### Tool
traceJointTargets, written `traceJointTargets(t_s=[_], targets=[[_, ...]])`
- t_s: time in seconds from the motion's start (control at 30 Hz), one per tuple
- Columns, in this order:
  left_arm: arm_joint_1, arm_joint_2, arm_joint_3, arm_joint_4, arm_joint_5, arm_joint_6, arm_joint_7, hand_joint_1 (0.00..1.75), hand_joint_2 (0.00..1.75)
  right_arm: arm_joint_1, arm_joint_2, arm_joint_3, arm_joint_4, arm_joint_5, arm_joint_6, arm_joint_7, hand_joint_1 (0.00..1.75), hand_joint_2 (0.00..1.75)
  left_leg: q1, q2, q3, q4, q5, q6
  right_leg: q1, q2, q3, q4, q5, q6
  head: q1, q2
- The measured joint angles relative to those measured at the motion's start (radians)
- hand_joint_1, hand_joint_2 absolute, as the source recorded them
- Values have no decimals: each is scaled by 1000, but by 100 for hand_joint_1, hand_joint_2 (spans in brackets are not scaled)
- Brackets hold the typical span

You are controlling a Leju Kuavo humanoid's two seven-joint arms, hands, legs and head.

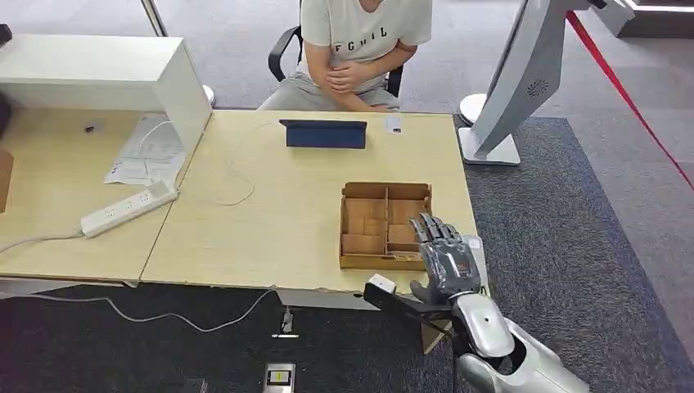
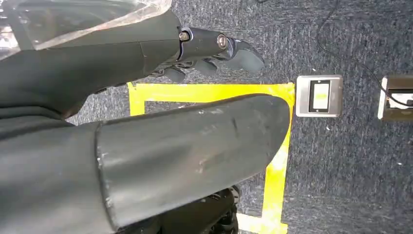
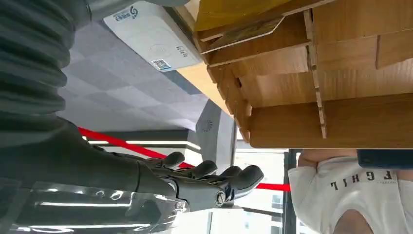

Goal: Pass the card to the sensor for recognition and then transmit it.

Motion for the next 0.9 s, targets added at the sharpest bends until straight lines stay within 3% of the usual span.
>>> traceJointTargets(t_s=[0.9], targets=[[0, 4, 1, 0, -6, 0, 0, 0, 0, 17, 16, 13, 10, 2, 31, -21, 0, 175, 0, 0, 0, 0, 0, 0, 0, 0, 0, 0, 0, 0, 0, 0]])
